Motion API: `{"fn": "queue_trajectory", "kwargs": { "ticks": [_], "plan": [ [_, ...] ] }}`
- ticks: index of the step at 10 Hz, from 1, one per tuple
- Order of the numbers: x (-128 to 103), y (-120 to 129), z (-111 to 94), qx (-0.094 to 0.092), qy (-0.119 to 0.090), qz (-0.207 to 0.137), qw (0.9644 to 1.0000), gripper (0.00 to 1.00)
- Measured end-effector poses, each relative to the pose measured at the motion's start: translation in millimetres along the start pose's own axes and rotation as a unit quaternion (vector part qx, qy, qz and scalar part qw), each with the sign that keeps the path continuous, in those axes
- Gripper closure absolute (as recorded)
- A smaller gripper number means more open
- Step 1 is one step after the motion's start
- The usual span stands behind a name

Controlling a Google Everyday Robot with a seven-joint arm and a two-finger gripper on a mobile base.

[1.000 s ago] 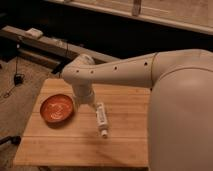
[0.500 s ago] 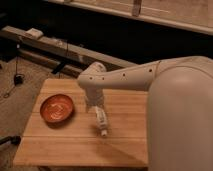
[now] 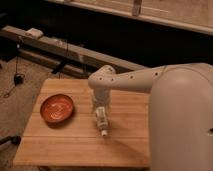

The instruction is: Place the bottle in the ceramic bowl

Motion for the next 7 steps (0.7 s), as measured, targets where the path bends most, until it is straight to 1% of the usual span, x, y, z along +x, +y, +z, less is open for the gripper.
{"fn": "queue_trajectory", "kwargs": {
  "ticks": [3, 4, 5, 7],
  "plan": [
    [-6.8, -4.5, 17.6, -0.009, 0.015, -0.014, 0.9997, 0.35],
    [-7.9, -3.1, 21.2, -0.01, 0.018, -0.019, 0.9996, 0.35],
    [-9.4, -2.2, 27.9, -0.011, 0.026, -0.025, 0.9993, 0.35],
    [-11.0, -2.8, 34.4, -0.012, 0.033, -0.029, 0.9989, 0.35]
  ]
}}
